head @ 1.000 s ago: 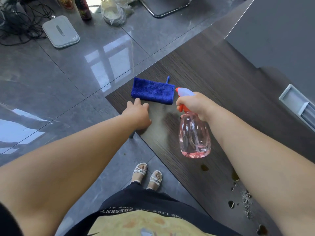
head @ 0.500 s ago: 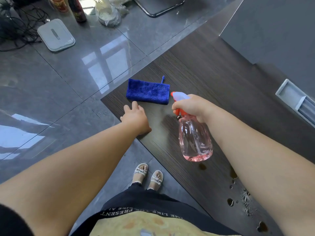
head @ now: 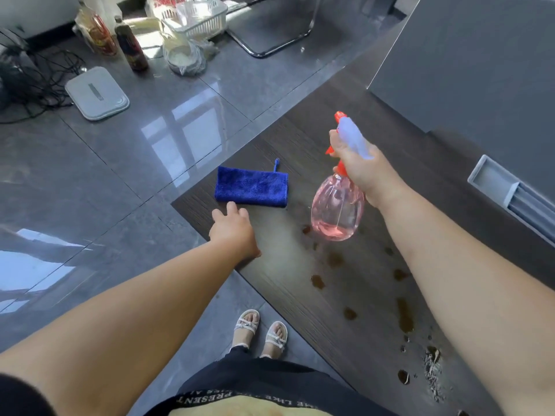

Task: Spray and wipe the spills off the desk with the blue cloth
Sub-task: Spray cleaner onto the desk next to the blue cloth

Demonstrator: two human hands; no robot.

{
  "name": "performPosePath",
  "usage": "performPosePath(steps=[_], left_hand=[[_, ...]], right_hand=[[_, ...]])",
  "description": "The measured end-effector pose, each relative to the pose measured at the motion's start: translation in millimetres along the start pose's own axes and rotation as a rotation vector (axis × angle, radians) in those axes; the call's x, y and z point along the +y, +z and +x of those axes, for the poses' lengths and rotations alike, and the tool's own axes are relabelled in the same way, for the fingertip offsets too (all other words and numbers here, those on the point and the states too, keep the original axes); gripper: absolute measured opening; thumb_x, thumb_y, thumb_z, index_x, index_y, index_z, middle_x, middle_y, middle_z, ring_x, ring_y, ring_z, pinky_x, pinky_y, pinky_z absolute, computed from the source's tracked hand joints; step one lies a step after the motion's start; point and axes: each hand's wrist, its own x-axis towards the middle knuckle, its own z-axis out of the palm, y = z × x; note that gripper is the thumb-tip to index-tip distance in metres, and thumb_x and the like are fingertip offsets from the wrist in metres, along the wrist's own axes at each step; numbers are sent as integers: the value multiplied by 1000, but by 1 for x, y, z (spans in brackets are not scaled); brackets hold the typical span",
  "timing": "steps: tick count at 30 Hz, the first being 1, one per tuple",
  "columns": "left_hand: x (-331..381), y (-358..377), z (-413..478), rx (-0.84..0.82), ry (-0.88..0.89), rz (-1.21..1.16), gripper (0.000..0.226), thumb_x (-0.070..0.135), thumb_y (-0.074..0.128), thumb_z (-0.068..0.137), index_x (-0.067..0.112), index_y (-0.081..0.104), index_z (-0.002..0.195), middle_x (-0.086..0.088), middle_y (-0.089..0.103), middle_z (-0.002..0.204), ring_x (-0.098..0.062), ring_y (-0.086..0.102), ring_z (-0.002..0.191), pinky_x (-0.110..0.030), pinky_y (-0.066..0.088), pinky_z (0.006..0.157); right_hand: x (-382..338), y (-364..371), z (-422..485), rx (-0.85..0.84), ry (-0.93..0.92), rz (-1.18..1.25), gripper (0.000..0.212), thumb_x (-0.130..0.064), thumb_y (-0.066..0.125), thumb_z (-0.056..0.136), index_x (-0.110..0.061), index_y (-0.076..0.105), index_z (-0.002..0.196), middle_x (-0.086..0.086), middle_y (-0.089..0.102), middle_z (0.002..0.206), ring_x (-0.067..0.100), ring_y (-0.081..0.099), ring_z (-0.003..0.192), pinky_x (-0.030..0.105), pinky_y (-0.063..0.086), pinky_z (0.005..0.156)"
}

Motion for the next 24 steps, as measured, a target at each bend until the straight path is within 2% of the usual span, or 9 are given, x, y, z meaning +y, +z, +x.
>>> performPosePath(steps=[4,8,12,14,16,18,20,22,24], left_hand=[[0,0,1,3,0,-11,87,45,77,71,10,31,136,-8,24,139,-35,26,129,-38,48,87],[-1,1,2,6,-16,-5,88,47,77,70,11,31,136,-7,25,138,-34,27,128,-37,48,85],[-4,4,4,26,-28,14,89,53,76,68,14,32,135,-7,26,138,-31,28,125,-37,48,86],[-5,5,4,32,-30,15,90,54,76,67,15,33,135,-6,26,137,-30,29,125,-38,48,86],[-6,5,5,39,-29,14,90,55,77,66,16,33,134,-6,27,137,-30,29,124,-37,48,85],[-5,5,6,41,-32,17,90,55,77,65,16,33,134,-6,27,136,-30,30,124,-37,48,85],[-4,4,6,39,-30,27,93,55,78,64,16,32,135,-7,27,136,-30,30,124,-37,49,85],[-3,2,6,41,-27,34,95,54,79,64,16,32,136,-7,26,137,-30,30,124,-36,49,84],[-3,1,8,44,-25,41,96,54,79,63,16,31,137,-7,26,137,-30,30,123,-36,49,84]], right_hand=[[-6,5,28,162,-62,54,54,-52,49,92,-25,42,139,3,57,130,14,53,119,33,40,104],[-4,25,60,253,-103,168,56,-47,52,92,-21,38,140,8,59,124,15,58,112,27,46,95],[6,46,82,267,-142,189,65,-52,55,86,-19,38,139,9,60,122,20,58,113,41,45,100],[9,52,84,254,-166,163,81,-64,52,80,-17,34,143,9,57,129,17,57,116,37,44,101],[11,54,82,232,-228,100,93,-73,47,76,-14,30,146,4,50,134,5,54,112,25,42,100],[15,54,84,202,-269,-19,94,-70,45,77,-15,20,149,2,39,139,4,47,115,25,36,105],[27,53,85,226,-190,-121,100,-57,65,77,-18,11,150,7,32,146,20,36,131,41,30,111],[44,54,80,275,-34,-124,104,-43,80,68,-18,19,148,9,35,143,24,36,131,41,35,107],[55,55,77,279,34,-107,92,-40,83,66,-15,34,141,8,42,136,23,45,125,36,41,99]])
